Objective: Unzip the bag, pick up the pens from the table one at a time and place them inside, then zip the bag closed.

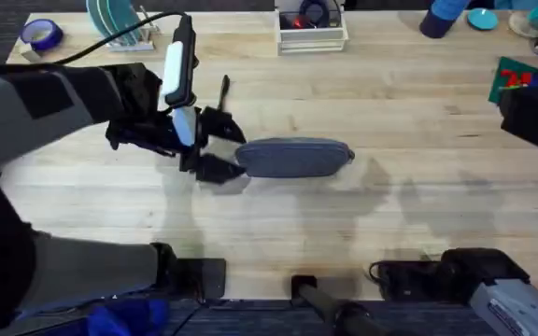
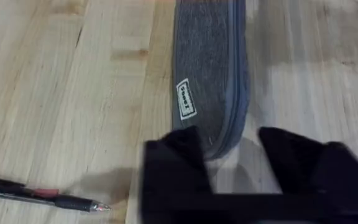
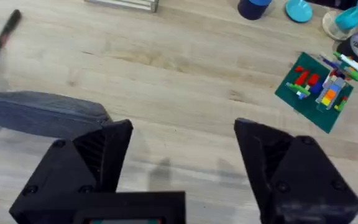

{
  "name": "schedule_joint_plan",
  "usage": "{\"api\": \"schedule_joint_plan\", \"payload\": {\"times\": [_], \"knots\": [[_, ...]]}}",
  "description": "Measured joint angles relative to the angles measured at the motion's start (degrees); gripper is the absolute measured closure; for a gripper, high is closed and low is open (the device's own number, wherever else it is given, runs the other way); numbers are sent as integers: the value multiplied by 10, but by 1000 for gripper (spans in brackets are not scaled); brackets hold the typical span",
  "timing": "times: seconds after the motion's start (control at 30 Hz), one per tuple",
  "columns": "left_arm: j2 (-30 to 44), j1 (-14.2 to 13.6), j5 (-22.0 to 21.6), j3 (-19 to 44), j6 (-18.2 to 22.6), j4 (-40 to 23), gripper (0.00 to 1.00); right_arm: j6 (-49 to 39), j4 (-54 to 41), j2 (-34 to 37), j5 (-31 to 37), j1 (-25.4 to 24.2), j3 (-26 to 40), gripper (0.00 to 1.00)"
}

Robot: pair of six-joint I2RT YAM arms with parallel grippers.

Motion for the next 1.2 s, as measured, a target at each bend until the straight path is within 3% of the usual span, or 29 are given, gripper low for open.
{"api": "schedule_joint_plan", "payload": {"times": [0.1,0.13,0.43,0.7,1.2], "knots": [[0,0,2,0,1,6,887,0,0,0,0,0,0,4],[0,0,3,0,3,7,938,0,0,0,0,0,0,5],[0,0,3,0,3,7,956,-23,0,0,-4,0,0,6],[0,0,3,0,4,7,958,-178,0,0,-68,0,-4,5],[0,0,3,0,4,7,958,-370,1,0,-185,0,-105,5]]}}
